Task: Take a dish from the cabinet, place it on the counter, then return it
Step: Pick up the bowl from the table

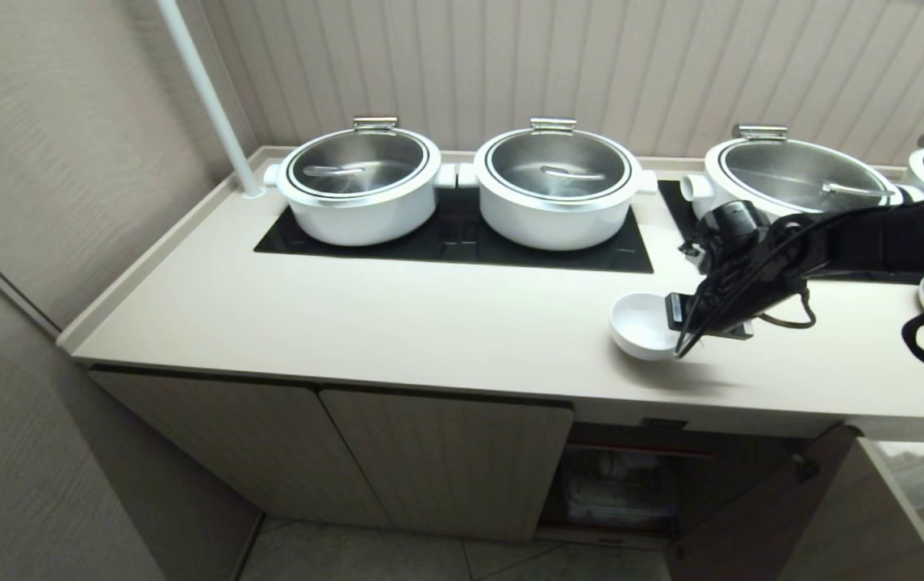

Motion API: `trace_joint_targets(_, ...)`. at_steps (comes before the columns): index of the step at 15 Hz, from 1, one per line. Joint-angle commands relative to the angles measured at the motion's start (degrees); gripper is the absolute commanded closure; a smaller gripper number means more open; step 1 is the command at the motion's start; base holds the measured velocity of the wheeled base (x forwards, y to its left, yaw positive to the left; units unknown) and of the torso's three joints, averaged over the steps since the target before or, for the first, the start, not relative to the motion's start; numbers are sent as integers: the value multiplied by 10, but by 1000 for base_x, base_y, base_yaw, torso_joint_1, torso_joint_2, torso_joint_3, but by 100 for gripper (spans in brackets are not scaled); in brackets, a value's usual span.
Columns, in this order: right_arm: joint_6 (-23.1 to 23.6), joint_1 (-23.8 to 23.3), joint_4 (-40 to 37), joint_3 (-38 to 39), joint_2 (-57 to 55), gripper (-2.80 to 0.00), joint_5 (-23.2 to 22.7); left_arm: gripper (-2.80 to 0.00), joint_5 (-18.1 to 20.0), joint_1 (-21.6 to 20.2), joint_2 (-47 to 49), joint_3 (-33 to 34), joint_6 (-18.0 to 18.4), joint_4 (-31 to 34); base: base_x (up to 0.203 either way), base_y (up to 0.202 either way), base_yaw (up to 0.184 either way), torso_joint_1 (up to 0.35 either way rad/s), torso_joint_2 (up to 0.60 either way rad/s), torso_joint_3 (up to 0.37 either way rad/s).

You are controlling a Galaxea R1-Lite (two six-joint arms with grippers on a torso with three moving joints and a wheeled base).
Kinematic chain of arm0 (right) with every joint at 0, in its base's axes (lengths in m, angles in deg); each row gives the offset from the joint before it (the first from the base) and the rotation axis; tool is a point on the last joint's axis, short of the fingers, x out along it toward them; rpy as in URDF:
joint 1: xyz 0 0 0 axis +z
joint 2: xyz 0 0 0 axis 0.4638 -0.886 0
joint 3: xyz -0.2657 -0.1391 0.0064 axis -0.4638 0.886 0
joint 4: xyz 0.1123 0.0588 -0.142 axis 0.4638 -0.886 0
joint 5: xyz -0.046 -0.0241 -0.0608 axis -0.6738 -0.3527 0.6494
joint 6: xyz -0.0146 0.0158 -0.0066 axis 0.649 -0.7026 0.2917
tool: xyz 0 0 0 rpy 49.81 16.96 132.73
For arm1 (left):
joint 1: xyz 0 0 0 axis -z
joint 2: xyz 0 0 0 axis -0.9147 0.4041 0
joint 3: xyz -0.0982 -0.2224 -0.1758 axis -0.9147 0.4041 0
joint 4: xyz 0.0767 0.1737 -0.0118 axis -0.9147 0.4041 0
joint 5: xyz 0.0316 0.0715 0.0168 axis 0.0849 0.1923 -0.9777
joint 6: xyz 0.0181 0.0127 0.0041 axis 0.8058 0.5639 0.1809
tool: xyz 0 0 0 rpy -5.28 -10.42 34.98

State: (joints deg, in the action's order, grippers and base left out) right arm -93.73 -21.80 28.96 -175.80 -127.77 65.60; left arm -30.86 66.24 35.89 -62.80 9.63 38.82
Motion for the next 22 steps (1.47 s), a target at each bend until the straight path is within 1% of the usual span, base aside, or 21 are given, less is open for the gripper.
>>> trace_joint_targets(1,-15,0,-2,-1,1,0,0,0,0,0,0,-1,0,0,0,0,0,0,0,0)
trace_joint_targets(7,-35,1,-4,5,15,0,-1,0,0,0,0,-1,0,0,0,0,0,0,0,0)
trace_joint_targets(9,-81,1,-6,5,19,0,0,0,0,0,0,-1,0,0,0,0,0,0,0,0)
trace_joint_targets(11,-99,1,-9,11,27,0,0,0,-1,0,0,0,0,0,0,0,0,0,0,0)
trace_joint_targets(16,-106,1,-9,35,48,0,-1,0,0,0,0,-1,0,0,0,0,0,0,0,0)
trace_joint_targets(20,-180,1,-9,59,78,0,-1,0,-1,0,0,0,0,0,0,0,0,0,0,0)
trace_joint_targets(22,-186,0,-10,73,90,0,-1,0,0,0,0,-1,0,0,0,0,0,0,0,0)
